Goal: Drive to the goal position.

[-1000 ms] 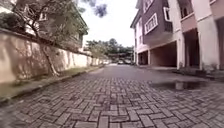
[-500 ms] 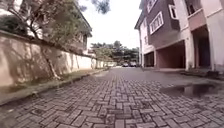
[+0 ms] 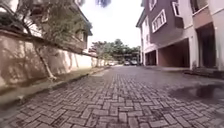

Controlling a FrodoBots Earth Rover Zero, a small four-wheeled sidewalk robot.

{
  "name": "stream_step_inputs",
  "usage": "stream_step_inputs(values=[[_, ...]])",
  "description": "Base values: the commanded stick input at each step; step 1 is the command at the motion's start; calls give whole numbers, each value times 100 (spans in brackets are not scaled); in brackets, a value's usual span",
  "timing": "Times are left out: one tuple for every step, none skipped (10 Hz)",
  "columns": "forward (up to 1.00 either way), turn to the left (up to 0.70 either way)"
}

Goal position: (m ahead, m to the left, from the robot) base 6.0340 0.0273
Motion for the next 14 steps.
stream_step_inputs(values=[[70,3],[70,3],[70,3],[70,3],[70,3],[70,3],[70,3],[70,3],[70,3],[70,3],[70,3],[70,3],[70,3],[70,3]])
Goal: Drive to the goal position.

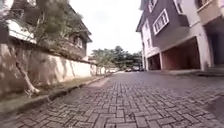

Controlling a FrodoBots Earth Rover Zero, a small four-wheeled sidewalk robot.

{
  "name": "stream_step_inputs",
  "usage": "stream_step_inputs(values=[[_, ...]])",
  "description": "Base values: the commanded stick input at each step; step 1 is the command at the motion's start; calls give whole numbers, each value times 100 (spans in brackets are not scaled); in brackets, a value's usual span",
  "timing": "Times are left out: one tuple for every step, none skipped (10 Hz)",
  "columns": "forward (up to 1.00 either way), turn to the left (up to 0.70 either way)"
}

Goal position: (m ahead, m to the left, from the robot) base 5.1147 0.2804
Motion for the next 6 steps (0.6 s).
stream_step_inputs(values=[[70,3],[70,3],[70,3],[70,3],[70,3],[70,3]])
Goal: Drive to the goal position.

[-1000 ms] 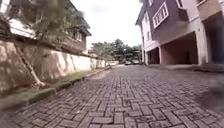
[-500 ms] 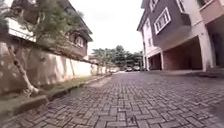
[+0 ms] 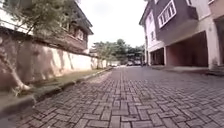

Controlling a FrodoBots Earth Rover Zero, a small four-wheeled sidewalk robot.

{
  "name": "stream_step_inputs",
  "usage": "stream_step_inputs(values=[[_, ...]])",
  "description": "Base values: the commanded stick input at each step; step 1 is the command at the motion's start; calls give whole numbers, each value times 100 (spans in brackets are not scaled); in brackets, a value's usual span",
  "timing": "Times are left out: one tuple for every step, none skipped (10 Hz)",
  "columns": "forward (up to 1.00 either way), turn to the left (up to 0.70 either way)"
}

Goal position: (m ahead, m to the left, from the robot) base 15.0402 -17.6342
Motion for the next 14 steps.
stream_step_inputs(values=[[70,3],[70,3],[70,3],[70,3],[70,3],[70,3],[70,3],[70,3],[70,3],[70,3],[70,3],[70,3],[70,3],[70,3]])
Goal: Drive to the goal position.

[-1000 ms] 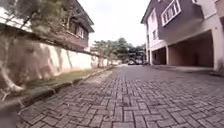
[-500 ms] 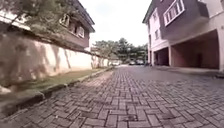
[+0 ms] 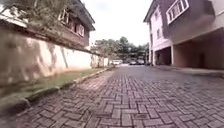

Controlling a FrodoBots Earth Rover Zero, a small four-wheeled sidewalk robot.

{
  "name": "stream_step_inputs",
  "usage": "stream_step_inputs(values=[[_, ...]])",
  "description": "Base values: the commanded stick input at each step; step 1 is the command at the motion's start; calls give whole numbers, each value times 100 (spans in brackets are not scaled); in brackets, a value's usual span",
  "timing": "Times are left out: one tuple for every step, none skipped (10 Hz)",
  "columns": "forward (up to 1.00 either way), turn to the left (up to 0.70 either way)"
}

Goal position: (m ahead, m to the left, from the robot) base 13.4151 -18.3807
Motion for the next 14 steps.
stream_step_inputs(values=[[70,3],[70,3],[70,3],[70,3],[70,3],[70,3],[70,3],[70,3],[70,3],[70,3],[70,3],[70,3],[70,1],[70,-6]])
